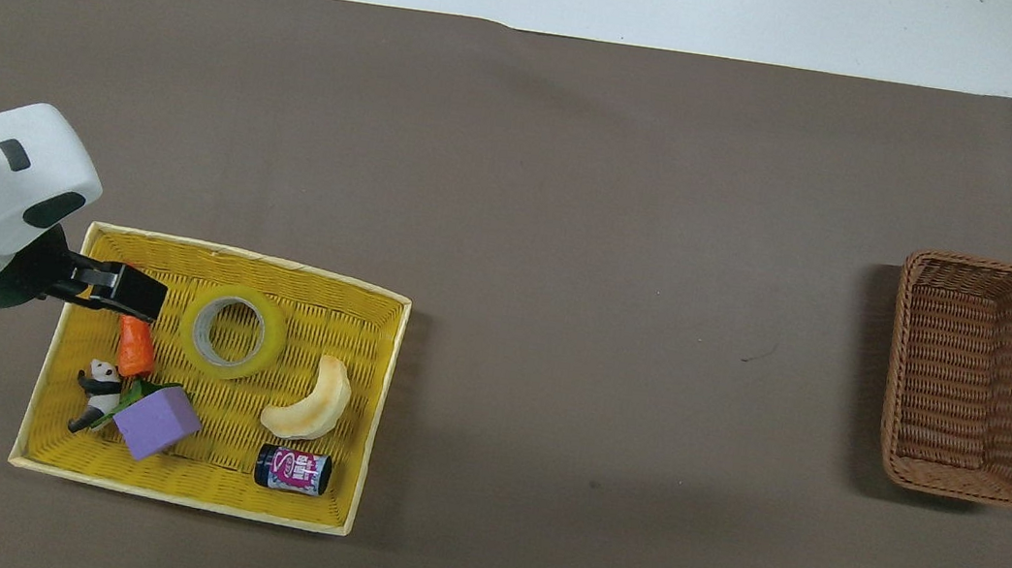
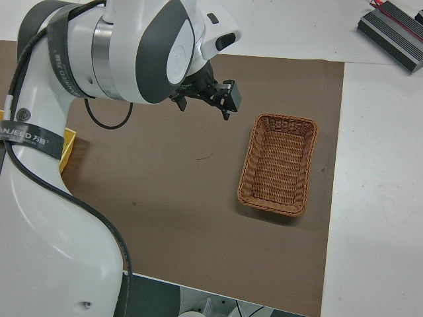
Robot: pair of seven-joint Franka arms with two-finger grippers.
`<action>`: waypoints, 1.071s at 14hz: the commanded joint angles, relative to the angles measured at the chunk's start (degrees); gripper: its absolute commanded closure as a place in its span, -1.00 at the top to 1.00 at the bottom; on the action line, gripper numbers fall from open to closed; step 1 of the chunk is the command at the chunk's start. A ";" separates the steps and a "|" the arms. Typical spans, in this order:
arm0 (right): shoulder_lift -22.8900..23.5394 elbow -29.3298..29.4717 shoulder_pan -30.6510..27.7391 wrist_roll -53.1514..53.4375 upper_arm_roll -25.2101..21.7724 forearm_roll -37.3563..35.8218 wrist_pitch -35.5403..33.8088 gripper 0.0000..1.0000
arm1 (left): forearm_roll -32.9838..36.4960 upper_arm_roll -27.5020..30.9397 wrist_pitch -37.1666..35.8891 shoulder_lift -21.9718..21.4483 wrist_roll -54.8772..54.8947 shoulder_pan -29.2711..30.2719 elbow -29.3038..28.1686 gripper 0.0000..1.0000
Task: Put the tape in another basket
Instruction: 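Move the left gripper over the yellow tray toward the tape roll, then lower the left gripper into the tape roll's hole and close it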
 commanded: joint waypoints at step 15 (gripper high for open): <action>-0.01 0.35 -0.28 -0.91 0.02 0.93 -0.55 1.00 | -1.21 -0.29 30.11 8.48 3.37 1.45 -23.32 0.77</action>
